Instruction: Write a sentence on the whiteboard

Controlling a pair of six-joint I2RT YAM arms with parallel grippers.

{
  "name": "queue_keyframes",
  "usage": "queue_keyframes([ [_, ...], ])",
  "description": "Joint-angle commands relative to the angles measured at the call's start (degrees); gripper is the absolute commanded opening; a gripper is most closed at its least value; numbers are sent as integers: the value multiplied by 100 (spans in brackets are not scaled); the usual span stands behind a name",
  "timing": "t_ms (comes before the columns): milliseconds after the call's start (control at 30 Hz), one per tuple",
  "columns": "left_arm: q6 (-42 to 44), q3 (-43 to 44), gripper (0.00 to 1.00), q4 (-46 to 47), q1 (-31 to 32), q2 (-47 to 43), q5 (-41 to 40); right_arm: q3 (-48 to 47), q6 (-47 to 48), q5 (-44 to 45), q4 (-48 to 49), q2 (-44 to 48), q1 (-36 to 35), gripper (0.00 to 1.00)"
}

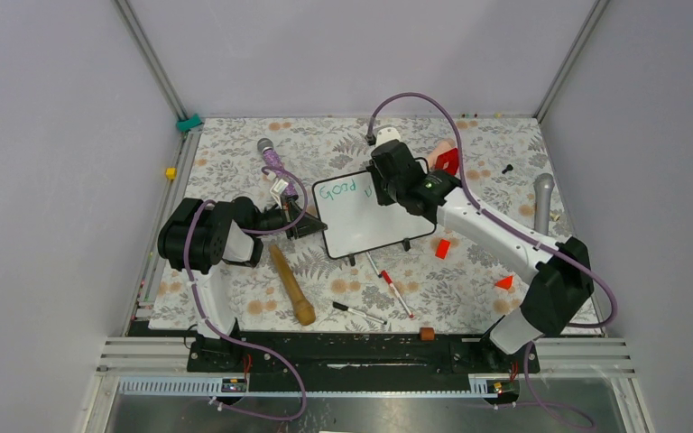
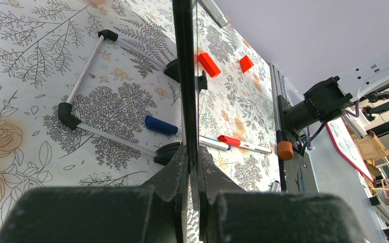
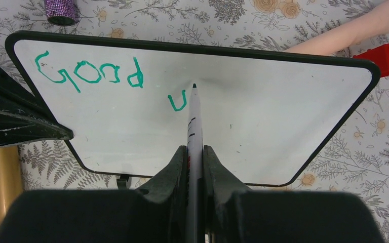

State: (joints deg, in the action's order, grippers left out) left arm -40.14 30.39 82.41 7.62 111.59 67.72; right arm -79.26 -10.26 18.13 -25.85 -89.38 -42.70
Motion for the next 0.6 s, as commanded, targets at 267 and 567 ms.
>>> queue_keyframes([
  [267, 371, 10, 0, 216, 38, 11, 139, -469, 20, 343, -106, -385, -1, 0],
  [567, 375, 10, 0, 212, 34, -5, 139, -403, 34, 311, -48, -274, 0, 0],
])
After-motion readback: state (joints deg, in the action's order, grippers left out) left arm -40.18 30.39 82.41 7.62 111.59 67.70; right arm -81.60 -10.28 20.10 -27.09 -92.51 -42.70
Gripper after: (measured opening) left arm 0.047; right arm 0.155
